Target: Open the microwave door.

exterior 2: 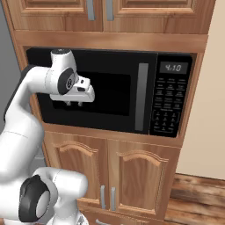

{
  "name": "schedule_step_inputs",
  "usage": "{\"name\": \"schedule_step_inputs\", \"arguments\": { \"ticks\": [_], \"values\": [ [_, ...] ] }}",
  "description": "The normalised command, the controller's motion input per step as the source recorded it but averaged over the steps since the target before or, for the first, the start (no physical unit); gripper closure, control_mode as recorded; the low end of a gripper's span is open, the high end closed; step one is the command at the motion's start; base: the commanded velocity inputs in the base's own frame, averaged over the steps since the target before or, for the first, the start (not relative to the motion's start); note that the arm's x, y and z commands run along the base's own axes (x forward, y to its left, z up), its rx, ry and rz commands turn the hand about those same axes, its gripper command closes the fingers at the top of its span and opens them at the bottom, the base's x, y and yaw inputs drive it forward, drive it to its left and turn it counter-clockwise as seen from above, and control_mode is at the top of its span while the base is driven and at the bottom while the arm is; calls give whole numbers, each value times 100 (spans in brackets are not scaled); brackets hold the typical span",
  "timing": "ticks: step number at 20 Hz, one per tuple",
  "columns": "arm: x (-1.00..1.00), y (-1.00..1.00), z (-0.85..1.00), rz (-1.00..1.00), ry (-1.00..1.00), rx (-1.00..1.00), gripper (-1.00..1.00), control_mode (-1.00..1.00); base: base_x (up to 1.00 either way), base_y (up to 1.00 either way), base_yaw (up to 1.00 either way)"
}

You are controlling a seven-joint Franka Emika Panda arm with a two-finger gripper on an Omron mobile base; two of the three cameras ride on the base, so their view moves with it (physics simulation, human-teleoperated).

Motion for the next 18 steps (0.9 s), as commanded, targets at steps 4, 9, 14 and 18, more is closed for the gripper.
{"name": "schedule_step_inputs", "arguments": {
  "ticks": [4,9,14,18],
  "values": [
    [-39,-24,0,0,-10,1,-100,-100,0,0,0],
    [-73,-47,0,0,-33,3,-100,-100,0,0,0],
    [-58,-40,13,0,-38,2,-100,-100,0,0,0],
    [-37,-38,36,0,-29,0,-100,-100,0,0,0]
  ]
}}
